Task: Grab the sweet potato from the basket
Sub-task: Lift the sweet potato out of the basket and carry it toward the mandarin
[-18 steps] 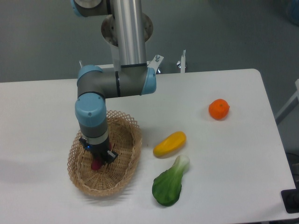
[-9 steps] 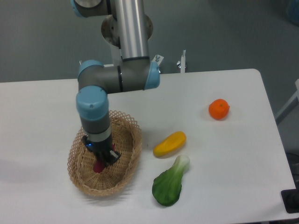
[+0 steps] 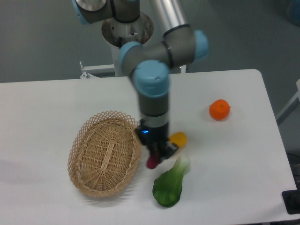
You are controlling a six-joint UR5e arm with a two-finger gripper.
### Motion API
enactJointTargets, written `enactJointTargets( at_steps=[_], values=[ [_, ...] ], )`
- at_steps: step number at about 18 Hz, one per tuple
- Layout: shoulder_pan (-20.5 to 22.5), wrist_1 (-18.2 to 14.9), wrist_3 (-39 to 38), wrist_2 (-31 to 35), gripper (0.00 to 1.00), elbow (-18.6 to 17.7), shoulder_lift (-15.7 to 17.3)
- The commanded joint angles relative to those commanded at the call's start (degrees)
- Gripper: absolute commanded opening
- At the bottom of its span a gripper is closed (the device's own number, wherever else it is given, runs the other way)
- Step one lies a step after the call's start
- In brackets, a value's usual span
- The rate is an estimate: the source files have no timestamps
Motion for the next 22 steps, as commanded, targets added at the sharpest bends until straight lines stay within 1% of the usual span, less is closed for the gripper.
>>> enactJointTargets(
  at_steps=[2, 5, 8, 14, 22],
  values=[
    [2.9, -1.3, 3.4, -0.7, 0.14, 1.3, -0.1],
    [6.6, -1.5, 8.6, -0.9, 0.13, 1.3, -0.2],
    [8.4, -1.5, 11.4, -1.0, 0.13, 1.4, -0.2],
    [9.9, -1.5, 13.1, -1.0, 0.13, 1.5, -0.4],
    [10.4, -1.5, 13.7, -1.0, 0.13, 1.5, -0.2]
  ],
)
